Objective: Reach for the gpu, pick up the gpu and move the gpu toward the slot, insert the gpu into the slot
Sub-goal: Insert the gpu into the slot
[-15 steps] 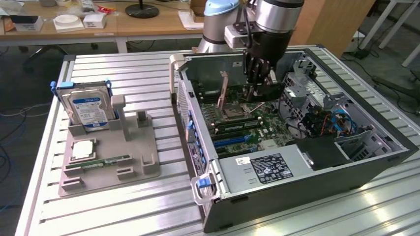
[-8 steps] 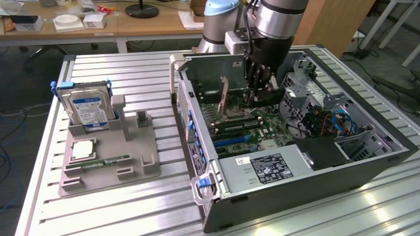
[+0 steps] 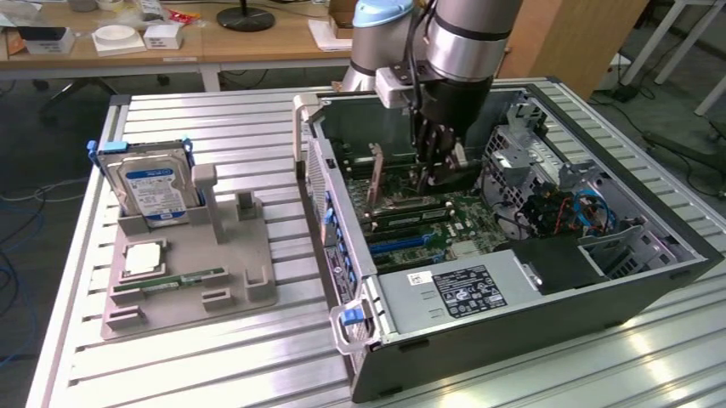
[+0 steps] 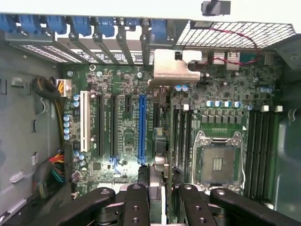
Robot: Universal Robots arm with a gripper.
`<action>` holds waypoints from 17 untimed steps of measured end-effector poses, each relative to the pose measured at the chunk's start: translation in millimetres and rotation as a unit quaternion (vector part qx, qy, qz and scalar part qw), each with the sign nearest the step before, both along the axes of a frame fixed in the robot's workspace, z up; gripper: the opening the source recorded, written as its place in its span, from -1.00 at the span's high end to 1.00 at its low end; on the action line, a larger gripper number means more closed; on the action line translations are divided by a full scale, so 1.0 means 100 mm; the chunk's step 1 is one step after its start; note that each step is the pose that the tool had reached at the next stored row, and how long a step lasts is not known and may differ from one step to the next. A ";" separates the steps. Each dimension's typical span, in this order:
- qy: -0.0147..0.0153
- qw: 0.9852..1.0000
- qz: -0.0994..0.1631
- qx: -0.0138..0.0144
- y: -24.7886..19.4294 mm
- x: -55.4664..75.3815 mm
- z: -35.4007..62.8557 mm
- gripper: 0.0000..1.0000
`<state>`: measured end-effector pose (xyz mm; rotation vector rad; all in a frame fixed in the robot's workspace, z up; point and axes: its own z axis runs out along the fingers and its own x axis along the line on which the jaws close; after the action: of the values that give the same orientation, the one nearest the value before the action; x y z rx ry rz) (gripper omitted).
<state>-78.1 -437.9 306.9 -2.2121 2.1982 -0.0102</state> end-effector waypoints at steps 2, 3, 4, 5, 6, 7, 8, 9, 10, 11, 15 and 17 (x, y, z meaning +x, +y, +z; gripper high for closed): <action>0.000 1.000 0.000 0.000 -0.031 0.00 -0.031 0.43; 0.000 1.000 0.000 0.000 -0.045 0.00 -0.047 0.43; 0.000 1.000 0.000 0.000 -0.058 0.00 -0.064 0.43; 0.000 1.000 0.000 0.000 -0.066 0.00 -0.082 0.43; 0.000 1.000 0.000 0.000 -0.072 -0.01 -0.099 0.43; 0.000 1.000 0.000 0.000 -0.076 -0.02 -0.114 0.43; 0.000 1.000 0.000 0.000 -0.077 -0.03 -0.132 0.43; 0.000 1.000 0.000 0.000 -0.077 -0.04 -0.150 0.43; 0.000 1.000 0.000 0.000 -0.077 -0.06 -0.167 0.43; 0.000 1.000 0.000 0.000 -0.077 -0.07 -0.185 0.43; 0.000 1.000 0.000 0.000 -0.129 -0.09 -0.226 0.43; 0.000 1.000 0.000 0.000 -0.152 -0.09 -0.240 0.43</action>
<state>-87.4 -453.1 282.9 -2.2116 2.1983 -0.0101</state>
